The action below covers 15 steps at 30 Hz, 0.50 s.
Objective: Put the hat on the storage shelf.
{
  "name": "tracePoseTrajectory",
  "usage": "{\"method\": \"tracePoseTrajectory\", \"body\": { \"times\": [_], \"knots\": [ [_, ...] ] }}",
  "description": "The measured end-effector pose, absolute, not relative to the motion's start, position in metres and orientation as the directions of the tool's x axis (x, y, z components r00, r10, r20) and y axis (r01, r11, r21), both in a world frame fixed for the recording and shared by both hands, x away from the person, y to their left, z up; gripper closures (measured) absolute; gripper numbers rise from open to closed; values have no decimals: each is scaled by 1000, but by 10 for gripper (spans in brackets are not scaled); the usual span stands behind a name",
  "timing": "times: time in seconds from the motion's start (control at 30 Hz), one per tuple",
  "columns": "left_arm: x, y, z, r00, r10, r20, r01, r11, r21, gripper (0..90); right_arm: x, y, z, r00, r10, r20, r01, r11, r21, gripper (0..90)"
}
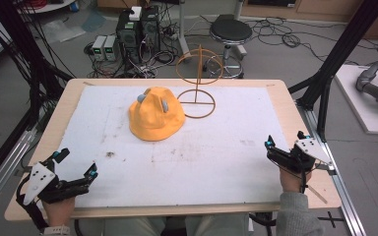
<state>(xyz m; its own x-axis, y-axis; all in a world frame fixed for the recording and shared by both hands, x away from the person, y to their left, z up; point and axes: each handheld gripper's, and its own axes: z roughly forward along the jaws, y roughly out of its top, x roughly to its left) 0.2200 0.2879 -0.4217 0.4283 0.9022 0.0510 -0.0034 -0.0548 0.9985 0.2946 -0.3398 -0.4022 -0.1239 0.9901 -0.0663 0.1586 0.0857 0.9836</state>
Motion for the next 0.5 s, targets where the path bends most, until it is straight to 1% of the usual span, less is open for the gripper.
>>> {"method": "tracePoseTrajectory", "body": {
  "times": [0.5],
  "knots": [
    [239, 272, -418, 459, 888, 39, -9, -39, 999, 17, 287, -349, -402, -95, 993, -68, 160, 82, 984, 8]
  ]
}}
